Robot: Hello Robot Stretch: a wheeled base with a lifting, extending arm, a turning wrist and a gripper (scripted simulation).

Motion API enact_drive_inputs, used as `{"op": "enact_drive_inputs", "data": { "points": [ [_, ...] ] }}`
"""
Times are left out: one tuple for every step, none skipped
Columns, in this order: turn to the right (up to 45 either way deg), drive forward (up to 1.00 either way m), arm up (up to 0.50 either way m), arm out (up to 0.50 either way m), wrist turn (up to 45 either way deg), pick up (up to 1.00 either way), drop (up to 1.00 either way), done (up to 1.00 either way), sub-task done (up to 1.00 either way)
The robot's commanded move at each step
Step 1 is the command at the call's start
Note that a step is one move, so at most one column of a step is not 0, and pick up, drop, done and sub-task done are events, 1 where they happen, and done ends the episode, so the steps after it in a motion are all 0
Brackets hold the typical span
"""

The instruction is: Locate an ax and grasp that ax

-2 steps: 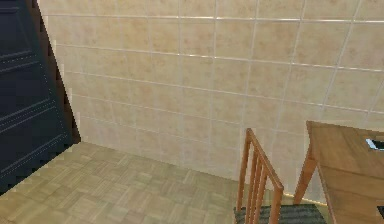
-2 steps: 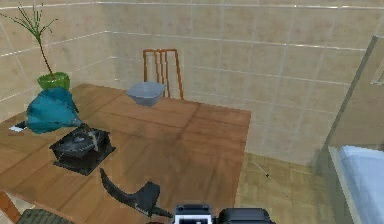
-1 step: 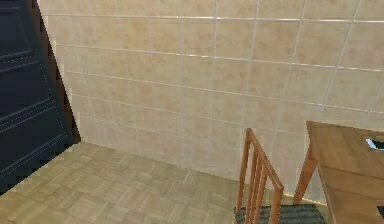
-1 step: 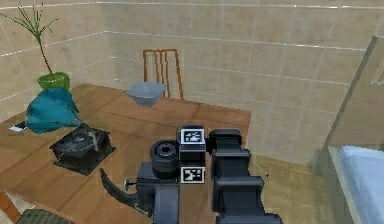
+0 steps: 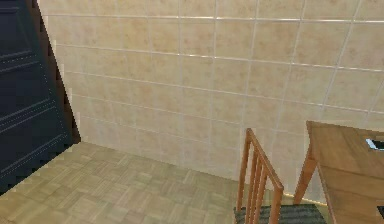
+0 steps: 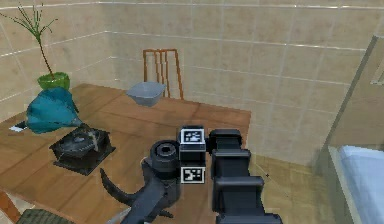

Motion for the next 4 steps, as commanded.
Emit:
{"op": "enact_drive_inputs", "data": {
  "points": [
    [0.0,0.00,0.00,0.00,45.0,0.00,0.00,0.00,0.00],
    [0.0,0.00,0.00,0.00,45.0,0.00,0.00,0.00,0.00],
    [0.0,0.00,0.00,0.00,33.0,0.00,0.00,0.00,0.00],
    [0.0,0.00,-0.30,0.00,0.0,0.00,0.00,0.00,0.00]
  ]
}}
